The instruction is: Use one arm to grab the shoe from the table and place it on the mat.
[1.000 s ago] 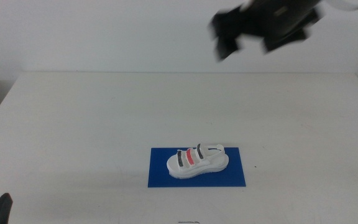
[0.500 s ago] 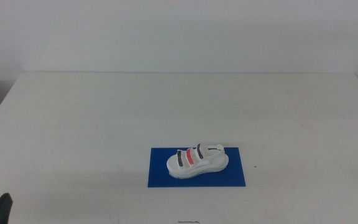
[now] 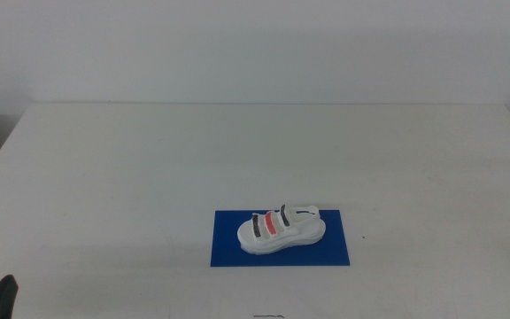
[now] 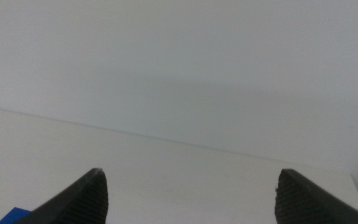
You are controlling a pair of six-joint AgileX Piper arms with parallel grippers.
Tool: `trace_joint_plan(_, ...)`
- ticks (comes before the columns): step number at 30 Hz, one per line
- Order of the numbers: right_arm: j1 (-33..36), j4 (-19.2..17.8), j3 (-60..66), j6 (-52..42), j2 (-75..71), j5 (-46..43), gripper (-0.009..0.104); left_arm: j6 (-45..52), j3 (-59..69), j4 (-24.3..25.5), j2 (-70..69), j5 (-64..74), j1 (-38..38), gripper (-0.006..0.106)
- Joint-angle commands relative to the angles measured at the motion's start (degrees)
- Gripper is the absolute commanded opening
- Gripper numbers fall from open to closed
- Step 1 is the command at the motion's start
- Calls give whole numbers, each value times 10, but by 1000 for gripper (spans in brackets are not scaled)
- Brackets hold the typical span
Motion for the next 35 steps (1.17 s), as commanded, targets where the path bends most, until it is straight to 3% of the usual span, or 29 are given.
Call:
trace_joint_plan(1,-5,-2,35,-21,-31,-104,94,-8,-2,-5,-11,-48,-3,94)
trace_joint_plan(9,-3,-8,119,-17,-77,-160,94,-8,-2,-5,-11,-48,-3,94)
trace_joint_plan(24,-3,-7,266,-13,-251,-150,94,-8,-2,-5,-11,-48,-3,94)
trace_joint_plan(35,-3,-7,267,-13,-259,-123,94,-8,-2,-5,-10,-48,-3,94)
